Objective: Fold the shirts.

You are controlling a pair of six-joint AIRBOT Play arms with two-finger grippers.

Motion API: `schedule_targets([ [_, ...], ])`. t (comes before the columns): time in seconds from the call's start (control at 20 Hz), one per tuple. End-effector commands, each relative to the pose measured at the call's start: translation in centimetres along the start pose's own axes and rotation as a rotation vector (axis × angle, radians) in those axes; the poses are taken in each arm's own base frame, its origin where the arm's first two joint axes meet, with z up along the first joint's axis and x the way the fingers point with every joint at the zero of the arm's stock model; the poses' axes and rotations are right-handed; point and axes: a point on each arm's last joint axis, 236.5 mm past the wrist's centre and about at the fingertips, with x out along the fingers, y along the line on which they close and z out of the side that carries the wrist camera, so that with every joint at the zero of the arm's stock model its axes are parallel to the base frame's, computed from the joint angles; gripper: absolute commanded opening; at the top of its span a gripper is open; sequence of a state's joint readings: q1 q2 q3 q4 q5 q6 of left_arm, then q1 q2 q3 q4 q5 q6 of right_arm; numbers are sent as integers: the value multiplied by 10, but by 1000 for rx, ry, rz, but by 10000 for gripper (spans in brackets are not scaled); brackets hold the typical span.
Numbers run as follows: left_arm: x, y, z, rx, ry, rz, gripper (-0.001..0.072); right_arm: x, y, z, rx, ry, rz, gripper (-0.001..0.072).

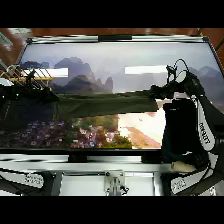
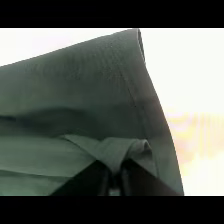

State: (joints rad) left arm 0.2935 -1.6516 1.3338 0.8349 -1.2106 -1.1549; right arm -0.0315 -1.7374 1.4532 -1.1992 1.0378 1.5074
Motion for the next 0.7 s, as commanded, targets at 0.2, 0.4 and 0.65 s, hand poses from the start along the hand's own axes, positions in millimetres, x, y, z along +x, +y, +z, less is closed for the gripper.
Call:
schedule_targets([
  [0.2, 3, -9, -26, -15, 122, -56, 577, -18, -7, 9, 17, -37, 0, 533],
  [0.4, 0, -14, -32, -11, 146, -69, 576, -7, -15, 6, 73, -16, 4, 533],
  [0.65, -2, -17, -39, -10, 176, -82, 576, 21, -20, -5, 110, 44, 25, 586],
])
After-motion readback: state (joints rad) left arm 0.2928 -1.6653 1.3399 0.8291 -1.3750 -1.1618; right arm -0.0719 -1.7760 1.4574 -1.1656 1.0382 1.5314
